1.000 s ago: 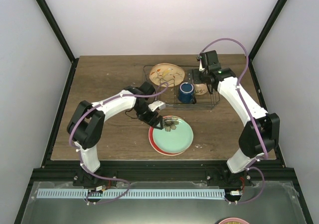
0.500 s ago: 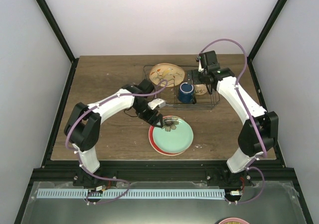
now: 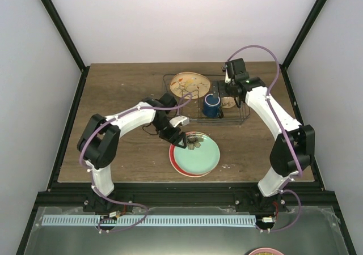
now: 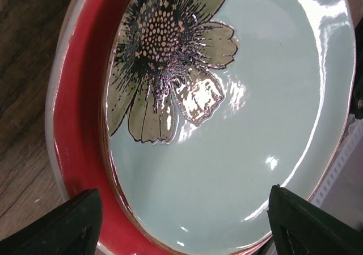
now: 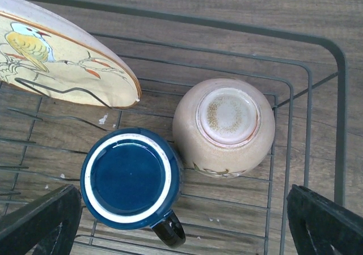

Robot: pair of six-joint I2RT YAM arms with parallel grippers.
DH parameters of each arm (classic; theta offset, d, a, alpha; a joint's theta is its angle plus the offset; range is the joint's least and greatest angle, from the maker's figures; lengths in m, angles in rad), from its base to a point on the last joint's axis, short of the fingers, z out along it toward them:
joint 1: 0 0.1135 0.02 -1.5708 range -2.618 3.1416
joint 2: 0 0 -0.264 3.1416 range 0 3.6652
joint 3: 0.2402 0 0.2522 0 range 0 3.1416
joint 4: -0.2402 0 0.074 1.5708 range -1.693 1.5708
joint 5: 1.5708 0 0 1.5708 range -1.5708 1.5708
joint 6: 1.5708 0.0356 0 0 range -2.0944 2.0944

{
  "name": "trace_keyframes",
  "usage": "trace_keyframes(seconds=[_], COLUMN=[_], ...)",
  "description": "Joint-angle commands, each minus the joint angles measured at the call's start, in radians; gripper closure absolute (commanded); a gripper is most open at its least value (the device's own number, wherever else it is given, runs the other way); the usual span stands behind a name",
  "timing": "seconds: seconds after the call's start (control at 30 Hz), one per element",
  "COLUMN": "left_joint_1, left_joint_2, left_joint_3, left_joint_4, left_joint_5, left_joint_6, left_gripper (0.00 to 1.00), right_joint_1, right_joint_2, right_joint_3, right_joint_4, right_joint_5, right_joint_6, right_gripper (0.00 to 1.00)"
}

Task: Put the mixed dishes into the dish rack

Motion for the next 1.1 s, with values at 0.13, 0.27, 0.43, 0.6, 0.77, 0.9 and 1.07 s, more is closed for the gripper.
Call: trace_keyframes(seconds=[0.13,0.27,0.43,0.6,0.77,0.9,1.07], left_joint_1=[-0.006,-0.007,-0.008,-0.007,-0.008,-0.008,-0.007], left_joint_2=[0.047,0.066,0.083,0.089,0.085,0.084,0.083], left_joint_3=[-0.025,-0.030,-0.050,-0.096,-0.119,-0.127,-0.128], left_joint_4=[0.035,0.045,0.063,0.092,0.101,0.104,0.110], left_joint_5=[0.057,0.085,0.120,0.139,0.138,0.137,0.144], left_joint_6=[0.017,0.015,0.011,0.002,-0.002,-0.002,-0.003], left_gripper=[0.21,0.23,0.26,0.36,0.59,0.81,1.00], right_joint_1=[-0.003,-0.003,-0.003,-0.003,-0.003,-0.003,-0.002], right_joint_2=[0.012,0.012,0.022,0.032,0.037,0.038,0.029], right_joint_3=[0.044,0.046,0.045,0.047,0.049,0.047,0.047], right_joint_4=[-0.041,-0.048,-0.056,-0.061,-0.059,-0.055,-0.054], right_joint_5=[0.004,0.005,0.008,0.004,-0.002,-0.005,-0.002], right_joint_6=[-0.008,-0.011,-0.016,-0.018,-0.023,-0.027,-0.037], right_gripper=[0.00,0.00,0.00,0.00,0.00,0.00,0.00])
